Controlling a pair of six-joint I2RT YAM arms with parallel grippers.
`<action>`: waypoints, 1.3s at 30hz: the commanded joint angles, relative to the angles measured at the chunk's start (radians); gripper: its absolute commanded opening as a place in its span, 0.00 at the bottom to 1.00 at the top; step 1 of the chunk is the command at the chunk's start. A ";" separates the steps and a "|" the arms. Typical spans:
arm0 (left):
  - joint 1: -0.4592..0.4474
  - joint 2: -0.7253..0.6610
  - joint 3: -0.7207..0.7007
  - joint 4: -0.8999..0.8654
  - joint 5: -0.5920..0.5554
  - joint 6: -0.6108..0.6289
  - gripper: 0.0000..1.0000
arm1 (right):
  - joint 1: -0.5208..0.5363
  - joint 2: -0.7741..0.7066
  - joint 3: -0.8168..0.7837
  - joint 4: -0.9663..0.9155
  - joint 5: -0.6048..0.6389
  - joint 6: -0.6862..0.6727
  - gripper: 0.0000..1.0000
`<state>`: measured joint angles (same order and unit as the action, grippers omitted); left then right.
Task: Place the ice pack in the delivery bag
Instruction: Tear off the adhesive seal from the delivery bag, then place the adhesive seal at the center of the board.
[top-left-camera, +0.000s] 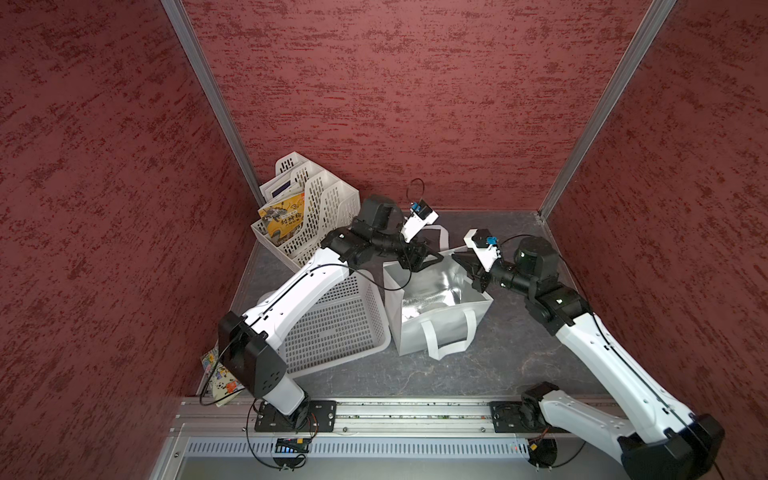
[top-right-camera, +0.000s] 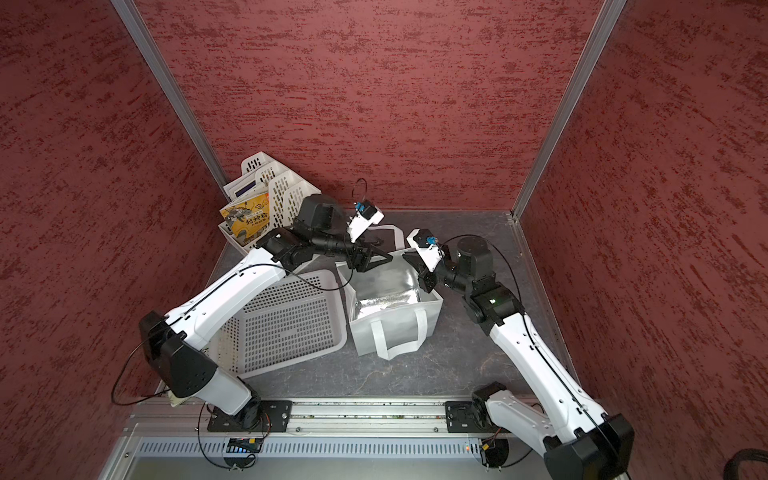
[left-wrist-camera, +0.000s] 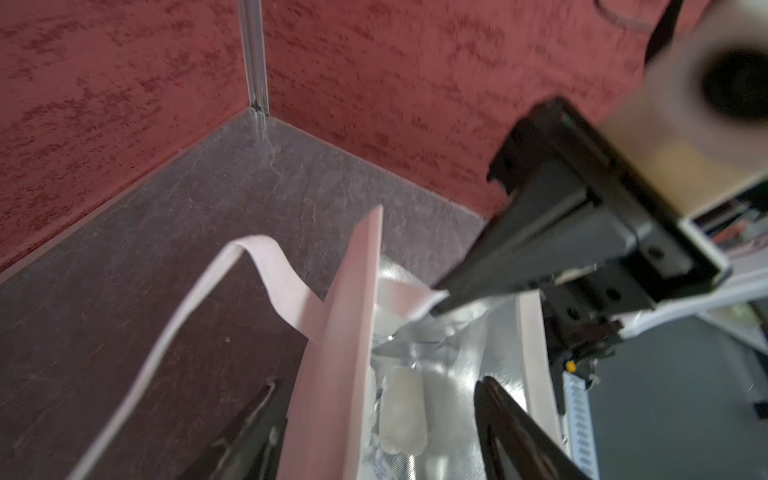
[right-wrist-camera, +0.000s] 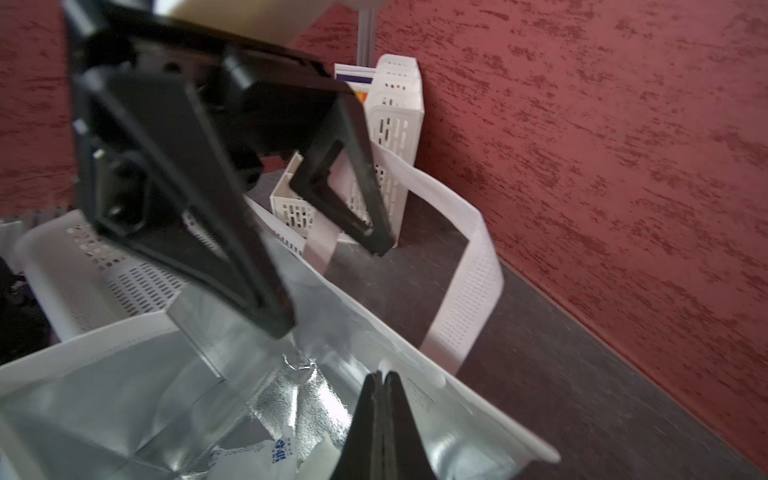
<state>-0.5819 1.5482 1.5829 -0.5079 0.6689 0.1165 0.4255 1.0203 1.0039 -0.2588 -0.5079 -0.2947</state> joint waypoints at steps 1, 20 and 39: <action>0.087 -0.133 -0.027 0.262 0.092 -0.177 0.80 | 0.065 -0.024 0.059 -0.016 -0.067 0.041 0.00; 0.467 -0.669 -0.600 0.487 -0.488 -0.574 0.94 | 0.367 0.193 0.731 0.199 0.426 -0.100 0.00; 0.357 -0.437 -0.445 0.545 -0.133 -0.407 0.92 | -0.339 0.232 -0.150 -0.401 0.885 0.799 0.00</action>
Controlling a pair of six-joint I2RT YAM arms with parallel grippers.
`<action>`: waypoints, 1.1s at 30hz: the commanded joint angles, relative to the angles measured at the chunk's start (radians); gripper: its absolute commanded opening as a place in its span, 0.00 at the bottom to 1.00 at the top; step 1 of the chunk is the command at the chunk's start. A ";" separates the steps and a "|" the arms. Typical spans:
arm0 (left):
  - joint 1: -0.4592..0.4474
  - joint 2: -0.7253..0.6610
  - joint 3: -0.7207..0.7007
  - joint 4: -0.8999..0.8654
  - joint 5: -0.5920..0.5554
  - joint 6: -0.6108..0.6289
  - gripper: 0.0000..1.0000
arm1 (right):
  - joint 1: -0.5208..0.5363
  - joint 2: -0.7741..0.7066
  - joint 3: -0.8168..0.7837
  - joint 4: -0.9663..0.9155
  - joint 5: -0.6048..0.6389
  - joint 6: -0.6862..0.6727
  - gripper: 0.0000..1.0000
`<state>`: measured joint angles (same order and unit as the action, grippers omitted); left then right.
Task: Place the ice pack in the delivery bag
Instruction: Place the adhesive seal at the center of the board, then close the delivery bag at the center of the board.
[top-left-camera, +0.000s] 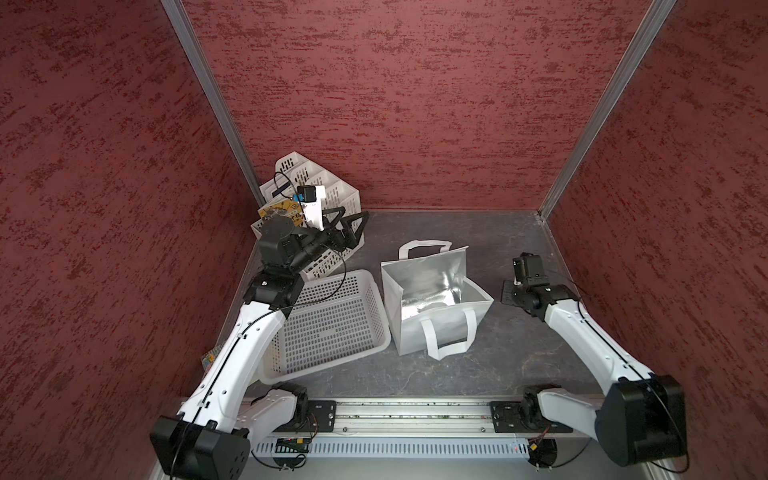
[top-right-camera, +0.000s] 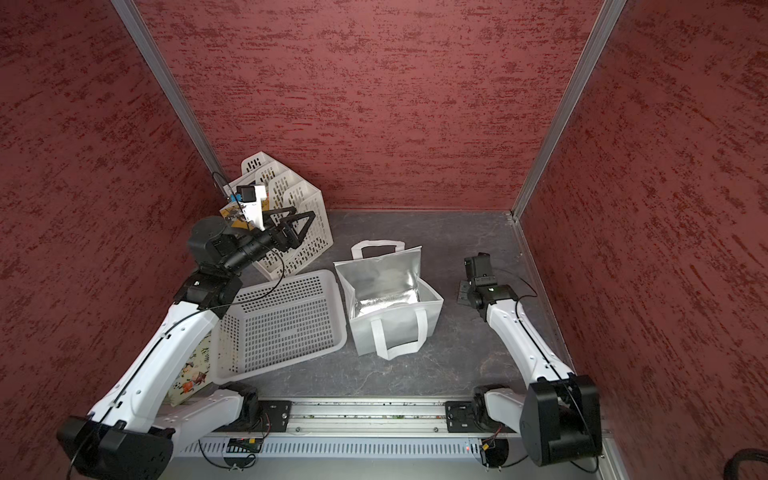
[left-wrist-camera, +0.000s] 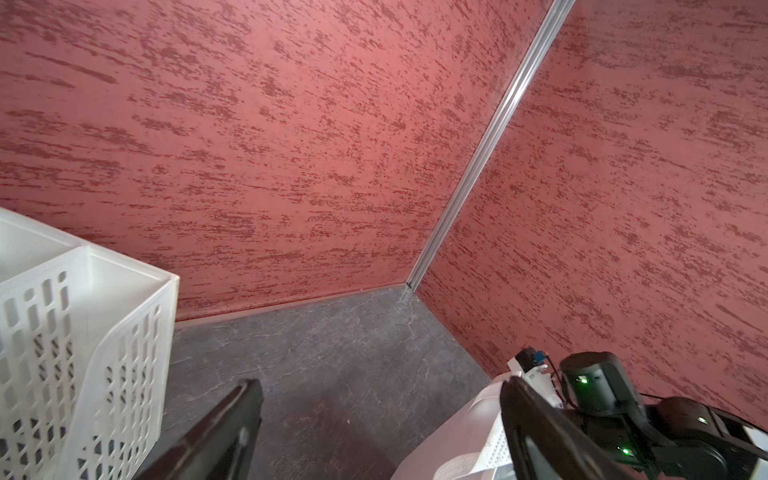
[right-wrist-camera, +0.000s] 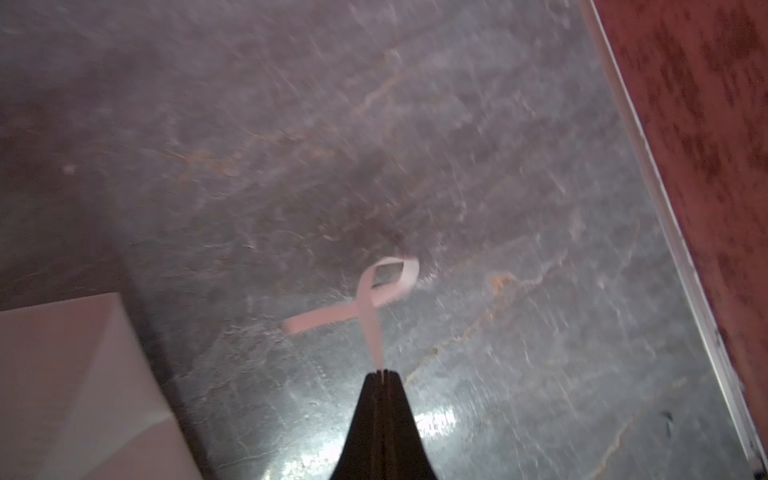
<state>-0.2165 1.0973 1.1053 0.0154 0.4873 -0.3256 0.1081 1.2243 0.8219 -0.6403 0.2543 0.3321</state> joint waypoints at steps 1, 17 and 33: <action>-0.013 0.017 0.041 0.013 0.056 0.045 0.92 | -0.032 0.061 0.037 -0.024 0.141 0.202 0.00; -0.161 0.046 0.169 -0.381 0.165 0.438 0.92 | -0.047 -0.346 0.064 0.263 -0.289 -0.244 0.98; -0.200 0.220 0.287 -0.669 0.331 0.727 0.66 | 0.283 -0.359 0.329 -0.298 -1.158 -1.049 0.91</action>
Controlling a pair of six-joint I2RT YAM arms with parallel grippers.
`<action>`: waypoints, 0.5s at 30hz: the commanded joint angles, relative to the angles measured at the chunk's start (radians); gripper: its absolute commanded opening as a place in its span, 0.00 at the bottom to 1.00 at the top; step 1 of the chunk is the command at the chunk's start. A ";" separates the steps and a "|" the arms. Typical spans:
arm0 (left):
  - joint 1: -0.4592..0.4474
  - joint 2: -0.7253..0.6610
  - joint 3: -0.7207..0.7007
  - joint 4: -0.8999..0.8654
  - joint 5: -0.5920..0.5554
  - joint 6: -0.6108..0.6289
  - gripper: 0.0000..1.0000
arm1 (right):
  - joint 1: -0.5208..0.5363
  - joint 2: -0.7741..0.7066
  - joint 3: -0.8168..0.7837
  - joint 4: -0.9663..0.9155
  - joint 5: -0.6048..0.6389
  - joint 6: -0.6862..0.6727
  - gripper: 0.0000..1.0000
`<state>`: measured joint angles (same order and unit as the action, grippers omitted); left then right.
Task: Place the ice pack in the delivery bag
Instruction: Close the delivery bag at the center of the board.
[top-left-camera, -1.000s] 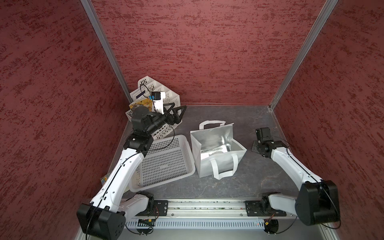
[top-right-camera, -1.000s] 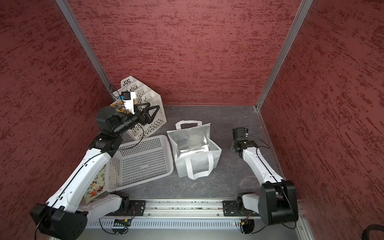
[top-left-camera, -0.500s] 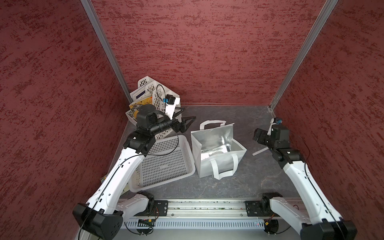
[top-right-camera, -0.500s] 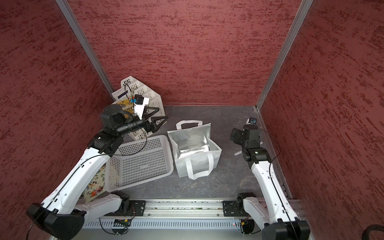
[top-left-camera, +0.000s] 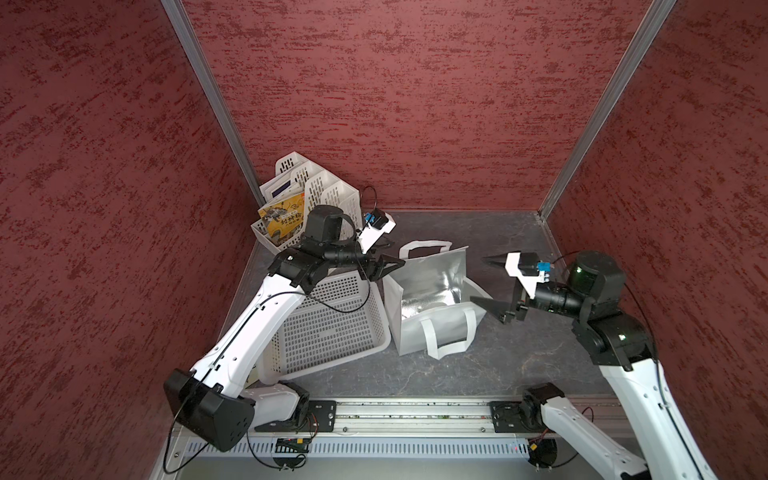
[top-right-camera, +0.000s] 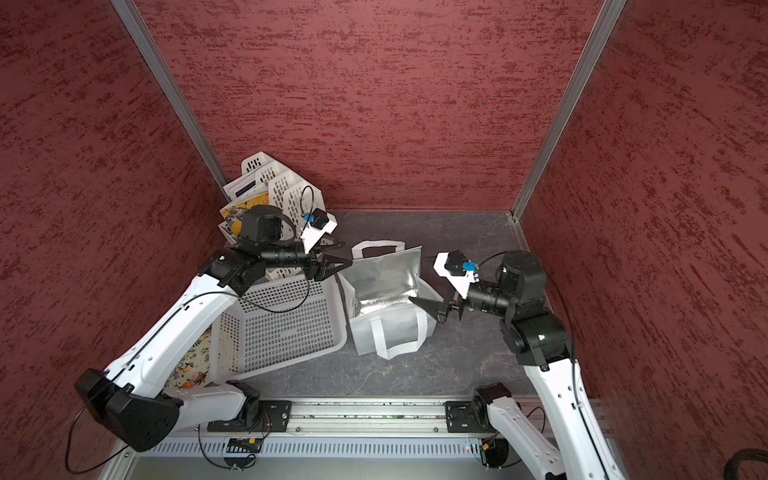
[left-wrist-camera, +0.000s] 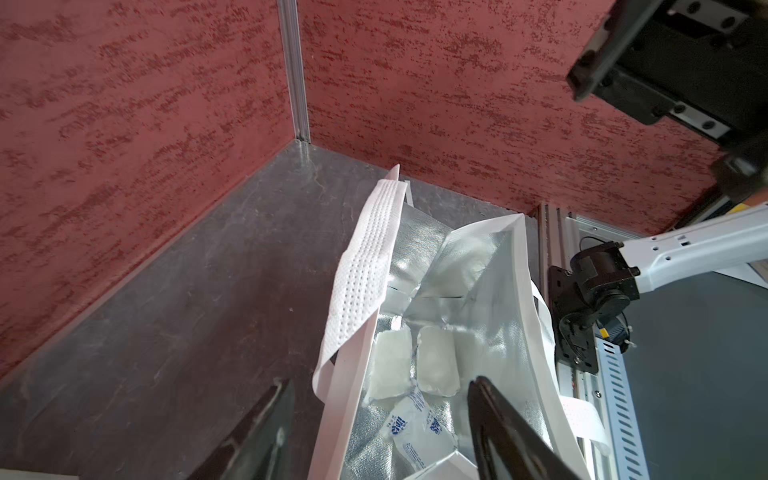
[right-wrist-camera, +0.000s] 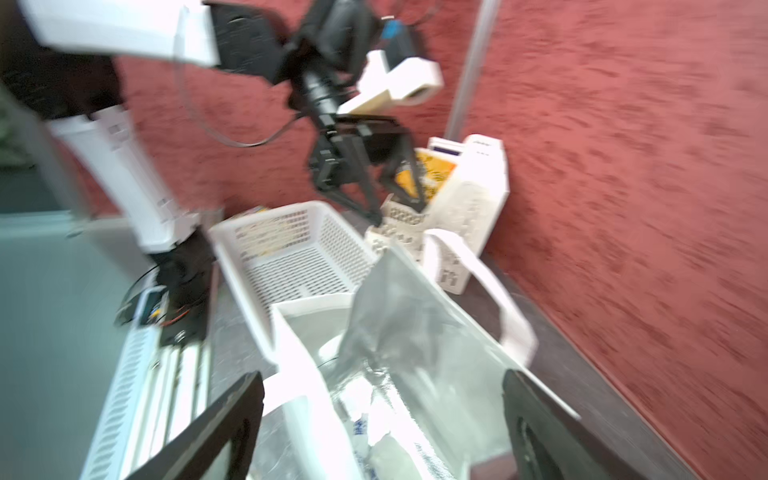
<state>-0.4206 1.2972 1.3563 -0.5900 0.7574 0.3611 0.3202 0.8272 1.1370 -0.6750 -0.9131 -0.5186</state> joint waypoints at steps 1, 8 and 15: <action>0.005 0.026 0.035 -0.081 0.062 0.044 0.66 | 0.101 0.053 0.014 -0.280 0.036 -0.219 0.89; -0.002 0.032 -0.008 -0.090 0.026 0.038 0.57 | 0.215 0.189 0.038 -0.266 0.250 -0.299 0.68; 0.000 0.061 -0.009 -0.093 -0.012 0.037 0.43 | 0.232 0.314 0.094 -0.243 0.324 -0.351 0.52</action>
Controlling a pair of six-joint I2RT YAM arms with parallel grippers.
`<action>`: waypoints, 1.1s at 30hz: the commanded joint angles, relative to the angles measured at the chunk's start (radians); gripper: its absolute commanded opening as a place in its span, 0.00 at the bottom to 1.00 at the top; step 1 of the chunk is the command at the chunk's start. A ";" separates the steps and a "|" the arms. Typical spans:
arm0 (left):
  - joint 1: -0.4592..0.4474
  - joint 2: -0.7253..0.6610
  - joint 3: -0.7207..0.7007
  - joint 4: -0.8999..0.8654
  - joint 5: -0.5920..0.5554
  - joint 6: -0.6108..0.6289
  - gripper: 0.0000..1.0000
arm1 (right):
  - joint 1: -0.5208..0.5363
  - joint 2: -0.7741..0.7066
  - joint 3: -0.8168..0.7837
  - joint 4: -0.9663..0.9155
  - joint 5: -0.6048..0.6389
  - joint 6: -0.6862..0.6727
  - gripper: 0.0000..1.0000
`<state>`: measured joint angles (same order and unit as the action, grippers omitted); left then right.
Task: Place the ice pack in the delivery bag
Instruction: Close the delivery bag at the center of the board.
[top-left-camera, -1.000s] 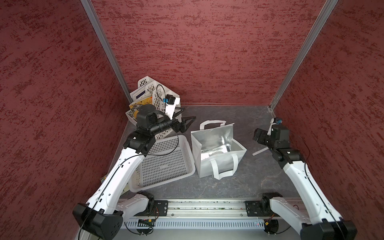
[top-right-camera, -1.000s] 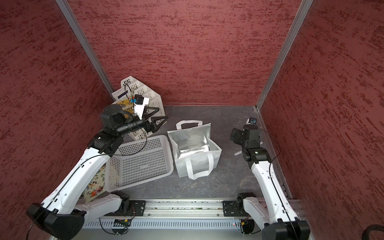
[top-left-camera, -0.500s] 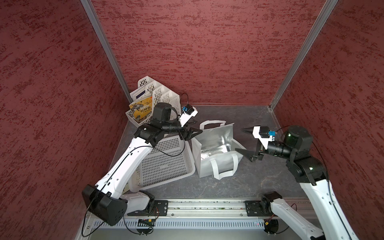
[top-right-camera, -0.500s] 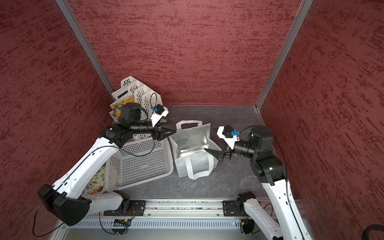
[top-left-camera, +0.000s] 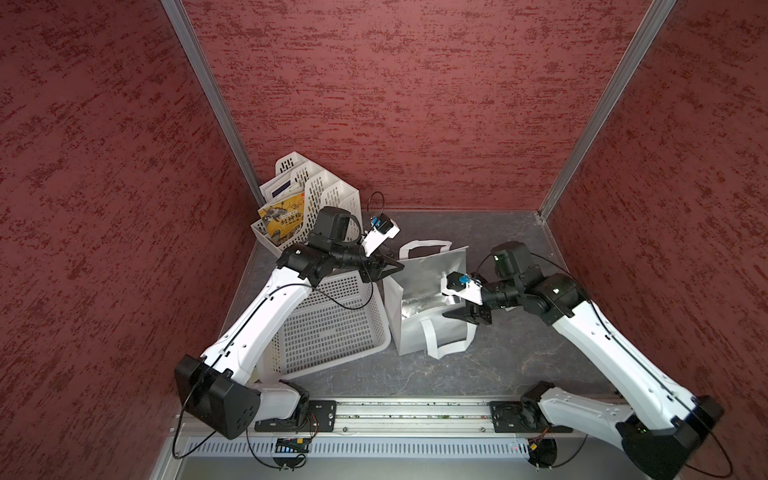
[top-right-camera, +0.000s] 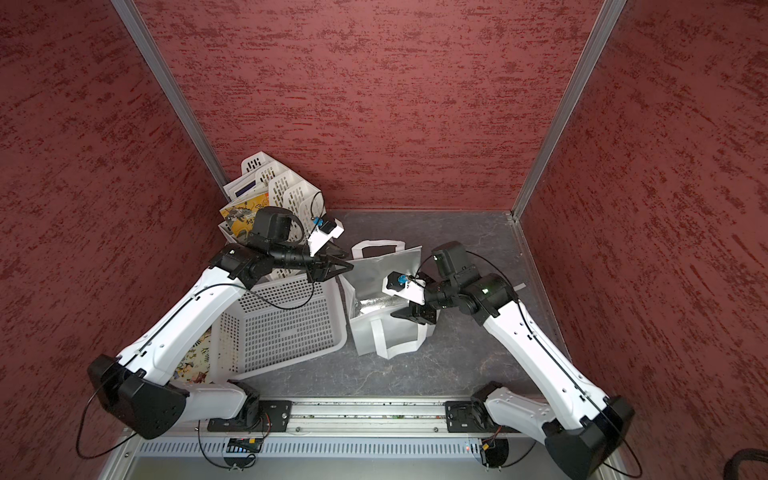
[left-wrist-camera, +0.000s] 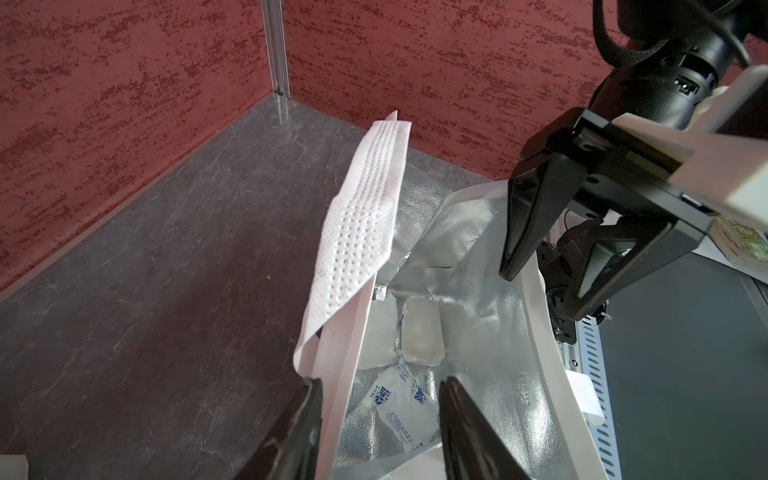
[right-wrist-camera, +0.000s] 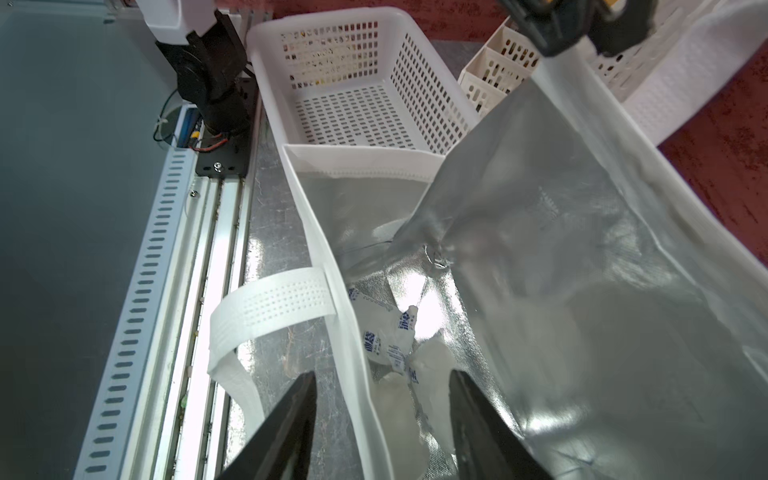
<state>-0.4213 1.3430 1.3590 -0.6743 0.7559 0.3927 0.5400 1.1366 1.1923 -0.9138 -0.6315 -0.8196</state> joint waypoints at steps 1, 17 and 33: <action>0.001 0.016 -0.013 -0.011 -0.004 0.007 0.39 | 0.014 0.012 0.039 0.001 0.027 -0.056 0.50; 0.030 0.071 -0.025 -0.022 0.147 -0.023 0.04 | 0.095 0.138 0.027 0.292 0.107 0.171 0.00; 0.334 -0.207 -0.381 0.430 0.272 -0.256 0.99 | 0.093 0.214 -0.005 0.462 0.235 0.322 0.00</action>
<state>-0.1097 1.1446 1.0515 -0.3603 0.9520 0.1642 0.6277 1.3415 1.1954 -0.5190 -0.4511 -0.5346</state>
